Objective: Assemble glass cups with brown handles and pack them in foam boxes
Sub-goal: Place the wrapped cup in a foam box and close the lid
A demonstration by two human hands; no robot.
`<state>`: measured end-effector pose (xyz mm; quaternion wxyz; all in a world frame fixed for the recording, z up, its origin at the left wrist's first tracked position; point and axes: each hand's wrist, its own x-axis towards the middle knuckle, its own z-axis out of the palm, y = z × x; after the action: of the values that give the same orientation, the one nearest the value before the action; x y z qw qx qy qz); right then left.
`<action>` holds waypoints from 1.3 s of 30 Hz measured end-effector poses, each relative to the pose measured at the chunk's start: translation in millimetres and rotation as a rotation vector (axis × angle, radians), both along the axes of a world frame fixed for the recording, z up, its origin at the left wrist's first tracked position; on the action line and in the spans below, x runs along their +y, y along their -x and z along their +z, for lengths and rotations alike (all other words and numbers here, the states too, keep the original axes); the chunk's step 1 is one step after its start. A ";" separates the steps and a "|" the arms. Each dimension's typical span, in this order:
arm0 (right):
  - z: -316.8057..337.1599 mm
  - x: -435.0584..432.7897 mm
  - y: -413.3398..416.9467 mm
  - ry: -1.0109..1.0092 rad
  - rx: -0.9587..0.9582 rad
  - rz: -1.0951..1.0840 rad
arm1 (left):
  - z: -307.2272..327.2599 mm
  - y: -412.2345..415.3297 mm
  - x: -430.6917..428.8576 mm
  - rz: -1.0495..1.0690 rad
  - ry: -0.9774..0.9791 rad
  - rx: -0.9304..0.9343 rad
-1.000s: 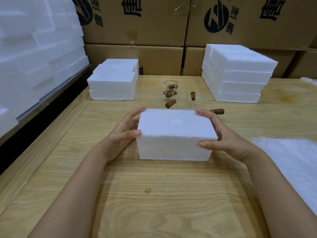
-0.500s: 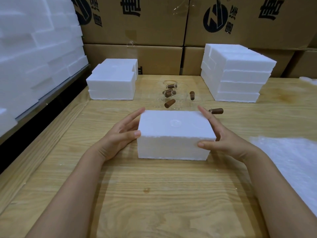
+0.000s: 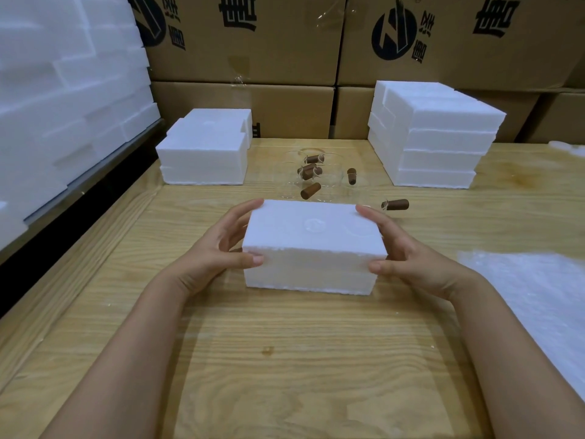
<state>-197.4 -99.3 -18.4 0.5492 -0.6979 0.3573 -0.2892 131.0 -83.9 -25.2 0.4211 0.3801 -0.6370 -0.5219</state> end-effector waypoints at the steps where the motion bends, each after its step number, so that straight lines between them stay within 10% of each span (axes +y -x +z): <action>1: 0.1 -0.7 0.0 0.005 0.016 0.002 | -1.0 -1.1 -0.6 -0.012 -0.004 -0.011; 39: -5.1 0.2 -7.3 0.086 0.099 -0.017 | 3.4 -8.6 -4.9 -0.013 -0.046 -0.118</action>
<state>-190.1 -99.1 -23.5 0.4980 -0.7311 0.3772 -0.2742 139.6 -88.8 -21.8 0.3704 0.4158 -0.6511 -0.5157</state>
